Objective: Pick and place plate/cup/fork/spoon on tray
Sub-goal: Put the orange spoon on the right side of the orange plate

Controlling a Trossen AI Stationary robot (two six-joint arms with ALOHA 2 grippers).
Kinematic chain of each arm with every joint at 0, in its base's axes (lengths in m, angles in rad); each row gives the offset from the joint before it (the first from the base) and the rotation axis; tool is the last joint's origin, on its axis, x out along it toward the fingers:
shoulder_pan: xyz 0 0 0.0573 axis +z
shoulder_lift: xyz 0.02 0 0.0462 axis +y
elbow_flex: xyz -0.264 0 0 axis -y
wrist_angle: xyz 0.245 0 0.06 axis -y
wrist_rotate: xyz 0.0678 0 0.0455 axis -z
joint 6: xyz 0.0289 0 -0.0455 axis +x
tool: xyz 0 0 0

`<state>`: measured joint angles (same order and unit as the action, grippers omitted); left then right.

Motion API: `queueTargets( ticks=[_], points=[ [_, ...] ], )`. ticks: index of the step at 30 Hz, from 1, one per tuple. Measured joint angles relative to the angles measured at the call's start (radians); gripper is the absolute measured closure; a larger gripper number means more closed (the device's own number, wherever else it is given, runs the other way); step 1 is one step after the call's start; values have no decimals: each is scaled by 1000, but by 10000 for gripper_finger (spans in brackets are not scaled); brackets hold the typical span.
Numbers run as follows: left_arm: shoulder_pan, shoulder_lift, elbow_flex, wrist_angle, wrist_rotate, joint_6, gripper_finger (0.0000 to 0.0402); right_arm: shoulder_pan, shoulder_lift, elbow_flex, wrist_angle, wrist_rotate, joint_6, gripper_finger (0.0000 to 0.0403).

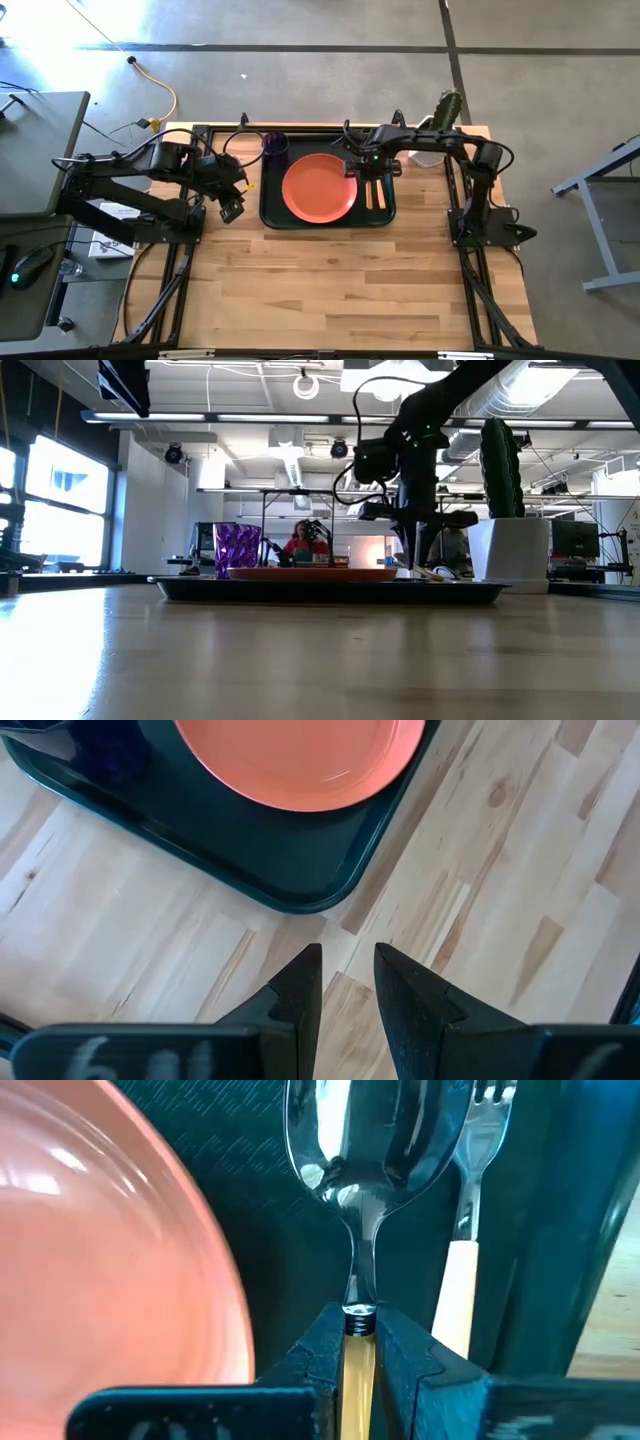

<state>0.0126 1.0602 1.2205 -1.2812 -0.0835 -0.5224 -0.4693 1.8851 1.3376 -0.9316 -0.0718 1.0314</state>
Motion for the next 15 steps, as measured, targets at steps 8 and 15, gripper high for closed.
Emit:
queueTargets(
  ticks=[8,15],
  points=[
    [0,0,0,-1,-7,1,316,-23,32,0,3,-11,-37,382],
    [0,0,0,-1,-7,0,316,-29,65,0,22,-25,-45,382]
  ],
)
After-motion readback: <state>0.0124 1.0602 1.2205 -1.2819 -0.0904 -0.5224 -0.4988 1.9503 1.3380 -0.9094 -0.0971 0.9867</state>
